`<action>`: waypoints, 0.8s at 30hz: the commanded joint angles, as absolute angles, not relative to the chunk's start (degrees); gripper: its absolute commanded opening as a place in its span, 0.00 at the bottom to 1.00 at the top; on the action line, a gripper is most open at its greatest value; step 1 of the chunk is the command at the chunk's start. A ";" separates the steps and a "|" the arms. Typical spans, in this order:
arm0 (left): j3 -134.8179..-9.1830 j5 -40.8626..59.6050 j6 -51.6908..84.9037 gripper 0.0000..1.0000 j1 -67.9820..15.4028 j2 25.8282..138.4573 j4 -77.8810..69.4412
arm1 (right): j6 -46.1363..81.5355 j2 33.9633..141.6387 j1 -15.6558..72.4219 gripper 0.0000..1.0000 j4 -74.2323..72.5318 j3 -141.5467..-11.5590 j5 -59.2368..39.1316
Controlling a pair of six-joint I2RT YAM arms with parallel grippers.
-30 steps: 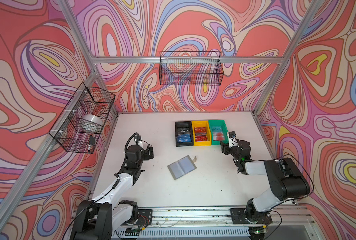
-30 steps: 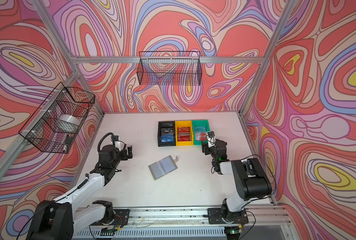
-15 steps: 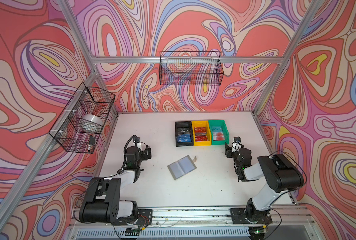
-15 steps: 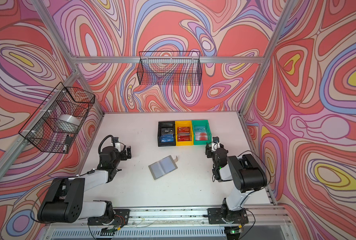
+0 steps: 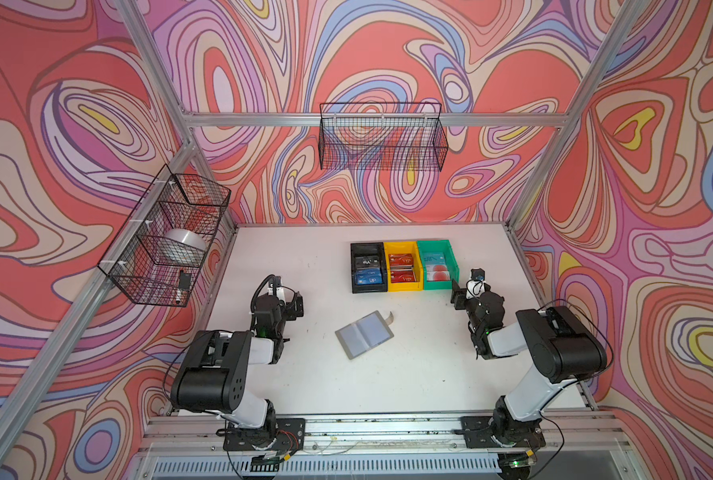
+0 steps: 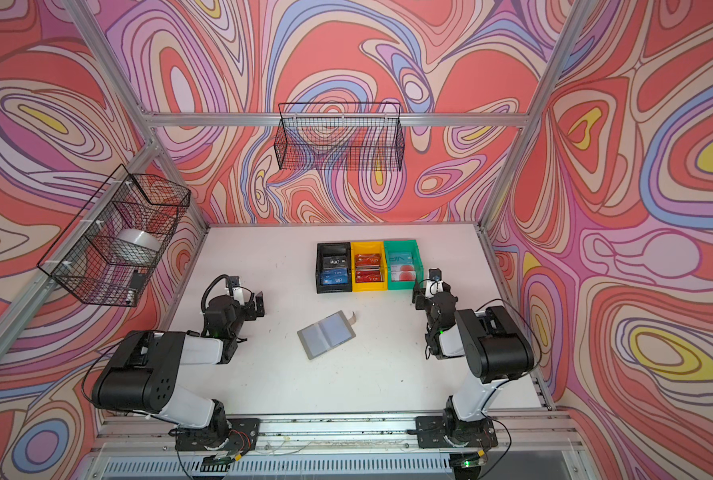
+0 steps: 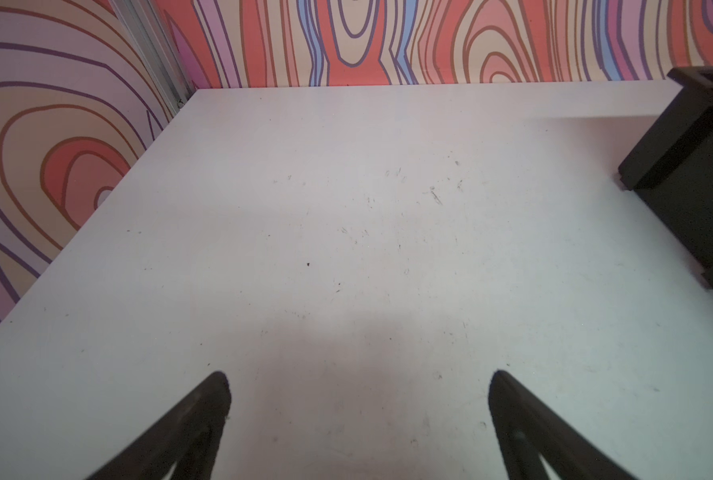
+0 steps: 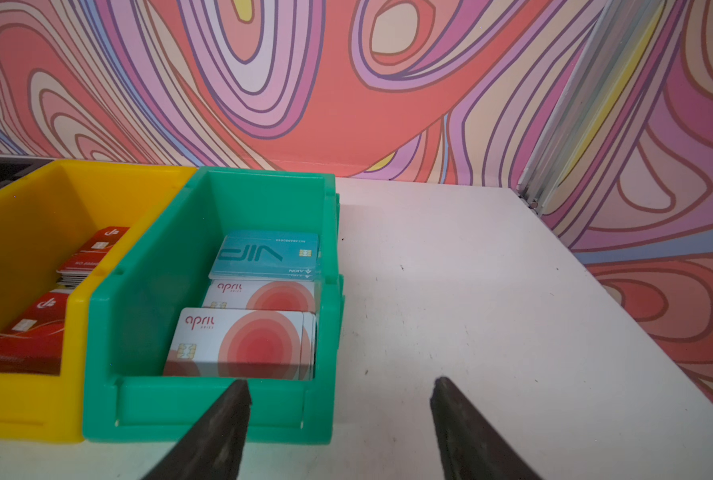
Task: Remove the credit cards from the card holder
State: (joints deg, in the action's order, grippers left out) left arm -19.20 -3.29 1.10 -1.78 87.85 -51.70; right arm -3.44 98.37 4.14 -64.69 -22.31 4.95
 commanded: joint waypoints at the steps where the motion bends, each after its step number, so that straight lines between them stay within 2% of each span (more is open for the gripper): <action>1: -21.78 -4.59 0.66 1.00 -1.41 88.18 -50.25 | -1.26 98.26 2.42 0.71 -58.48 -24.98 3.68; 8: -21.51 -4.66 0.70 1.00 -1.40 88.21 -50.82 | -1.09 98.16 2.00 0.72 -57.88 -25.34 2.87; 9: -21.55 -4.66 0.70 1.00 -1.40 88.13 -50.61 | -1.14 98.17 1.99 0.83 -57.83 -25.24 2.88; 10: -21.50 -4.72 0.68 1.00 -1.40 88.16 -50.79 | -1.14 98.17 2.00 0.98 -58.00 -25.15 2.98; 24: -21.52 -4.97 0.89 1.00 -1.40 88.17 -50.88 | -1.24 98.17 2.02 0.98 -58.27 -25.11 3.16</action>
